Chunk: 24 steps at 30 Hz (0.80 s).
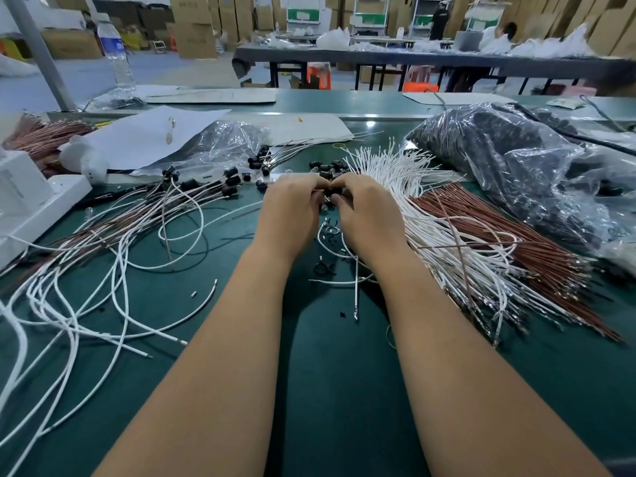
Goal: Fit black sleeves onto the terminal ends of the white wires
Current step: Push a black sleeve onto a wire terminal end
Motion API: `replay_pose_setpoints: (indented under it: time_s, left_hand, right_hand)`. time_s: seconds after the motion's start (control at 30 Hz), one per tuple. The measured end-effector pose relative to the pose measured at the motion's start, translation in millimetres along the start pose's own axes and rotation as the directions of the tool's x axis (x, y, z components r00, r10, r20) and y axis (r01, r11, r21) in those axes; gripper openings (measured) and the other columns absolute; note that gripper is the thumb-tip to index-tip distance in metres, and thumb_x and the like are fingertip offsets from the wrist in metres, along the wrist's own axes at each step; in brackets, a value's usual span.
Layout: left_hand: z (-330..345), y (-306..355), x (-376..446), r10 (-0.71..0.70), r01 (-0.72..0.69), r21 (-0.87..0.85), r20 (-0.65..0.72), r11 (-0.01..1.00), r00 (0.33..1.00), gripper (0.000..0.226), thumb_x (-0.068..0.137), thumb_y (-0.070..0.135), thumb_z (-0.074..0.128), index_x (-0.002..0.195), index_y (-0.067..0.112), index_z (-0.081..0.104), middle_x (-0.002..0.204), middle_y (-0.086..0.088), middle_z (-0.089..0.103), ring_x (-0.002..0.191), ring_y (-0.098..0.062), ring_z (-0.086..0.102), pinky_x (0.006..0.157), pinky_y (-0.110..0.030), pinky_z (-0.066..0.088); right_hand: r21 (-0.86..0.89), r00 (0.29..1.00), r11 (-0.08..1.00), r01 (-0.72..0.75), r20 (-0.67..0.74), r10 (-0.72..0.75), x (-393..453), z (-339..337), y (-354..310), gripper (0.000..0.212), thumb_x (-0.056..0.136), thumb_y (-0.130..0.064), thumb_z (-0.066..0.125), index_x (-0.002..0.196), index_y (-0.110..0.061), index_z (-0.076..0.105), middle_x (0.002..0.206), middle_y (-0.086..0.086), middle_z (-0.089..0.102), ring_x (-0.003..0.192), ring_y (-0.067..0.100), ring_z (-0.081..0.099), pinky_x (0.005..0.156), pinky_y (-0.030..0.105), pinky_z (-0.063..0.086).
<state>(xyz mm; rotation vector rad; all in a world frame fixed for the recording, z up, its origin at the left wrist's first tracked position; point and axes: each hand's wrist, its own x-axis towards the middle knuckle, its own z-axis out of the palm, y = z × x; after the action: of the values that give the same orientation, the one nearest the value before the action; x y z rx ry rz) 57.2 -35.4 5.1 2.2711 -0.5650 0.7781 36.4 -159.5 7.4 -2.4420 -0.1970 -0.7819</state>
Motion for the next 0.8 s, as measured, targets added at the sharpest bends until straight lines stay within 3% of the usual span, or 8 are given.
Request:
replay_pose_setpoints:
  time_s: [0.1, 0.17, 0.27, 0.43, 0.63, 0.73, 0.8]
  left_hand:
    - [-1, -6, -2, -0.134, 0.132, -0.078, -0.016, 0.988, 0.991, 0.020, 0.090, 0.001, 0.051, 0.092, 0.008, 0.070, 0.082, -0.005, 0.067, 0.074, -0.024, 0.057, 0.065, -0.031, 0.043]
    - [-1, -10, -3, -0.172, 0.168, -0.093, -0.033, 0.981, 0.985, 0.020, 0.091, 0.000, 0.050, 0.090, 0.004, 0.069, 0.081, -0.008, 0.068, 0.069, -0.024, 0.057, 0.062, -0.034, 0.046]
    - [-2, -12, -3, -0.189, 0.183, -0.118, -0.039, 0.976, 0.981, 0.021, 0.090, -0.003, 0.049, 0.092, 0.002, 0.069, 0.083, -0.009, 0.069, 0.072, -0.026, 0.061, 0.067, -0.040, 0.052]
    - [-2, -12, -2, -0.196, 0.191, -0.138, -0.025, 0.972, 0.980, 0.022, 0.091, -0.001, 0.050, 0.098, 0.005, 0.069, 0.085, -0.006, 0.070, 0.076, -0.023, 0.063, 0.072, -0.039, 0.053]
    - [-2, -10, -3, -0.191, 0.190, -0.143, 0.003, 0.971, 0.982, 0.021, 0.089, 0.001, 0.051, 0.094, 0.008, 0.070, 0.082, -0.002, 0.070, 0.076, -0.021, 0.064, 0.075, -0.038, 0.053]
    - [-2, -8, -5, -0.207, 0.206, -0.179, 0.012, 0.962, 0.978, 0.019, 0.089, 0.002, 0.053, 0.099, 0.009, 0.068, 0.079, 0.003, 0.068, 0.079, -0.017, 0.066, 0.078, -0.036, 0.054]
    - [-3, -7, -6, -0.220, 0.219, -0.215, 0.017, 0.952, 0.975, 0.015, 0.090, 0.003, 0.056, 0.099, 0.011, 0.065, 0.076, 0.008, 0.067, 0.078, -0.014, 0.067, 0.079, -0.034, 0.055]
  right_hand:
    - [0.089, 0.997, 0.994, -0.064, -0.037, 0.067, 1, -2, 1, 0.025, 0.088, -0.007, 0.063, 0.113, -0.012, 0.063, 0.104, 0.003, 0.062, 0.092, 0.016, 0.057, 0.082, 0.027, 0.048]
    - [0.144, 0.987, 0.979, -0.142, -0.049, 0.151, 3, -3, 4, 0.029, 0.086, -0.004, 0.064, 0.114, -0.012, 0.062, 0.104, 0.002, 0.061, 0.089, 0.012, 0.055, 0.078, 0.022, 0.045]
    - [0.217, 0.967, 0.947, -0.237, -0.043, 0.252, 3, -5, 5, 0.024, 0.087, -0.006, 0.062, 0.109, -0.014, 0.062, 0.097, -0.002, 0.062, 0.087, 0.012, 0.058, 0.075, 0.024, 0.050]
    - [0.324, 0.957, 0.914, -0.243, -0.077, 0.281, 3, -6, 1, 0.007, 0.093, -0.019, 0.056, 0.092, -0.018, 0.063, 0.080, -0.009, 0.060, 0.075, 0.008, 0.056, 0.068, 0.022, 0.046]
    - [0.424, 0.938, 0.867, -0.262, -0.100, 0.332, 4, -8, 1, 0.018, 0.096, -0.022, 0.056, 0.078, -0.019, 0.060, 0.067, -0.011, 0.056, 0.062, 0.003, 0.050, 0.057, 0.016, 0.039]
    - [0.492, 0.924, 0.818, -0.299, -0.063, 0.376, 5, -9, 1, 0.014, 0.094, -0.017, 0.057, 0.081, -0.016, 0.064, 0.069, -0.008, 0.060, 0.064, 0.005, 0.053, 0.061, 0.017, 0.043]
    - [0.545, 0.919, 0.775, -0.320, -0.020, 0.393, 5, -10, 2, 0.013, 0.093, -0.014, 0.058, 0.083, -0.015, 0.066, 0.075, -0.001, 0.064, 0.070, 0.011, 0.057, 0.069, 0.028, 0.050]
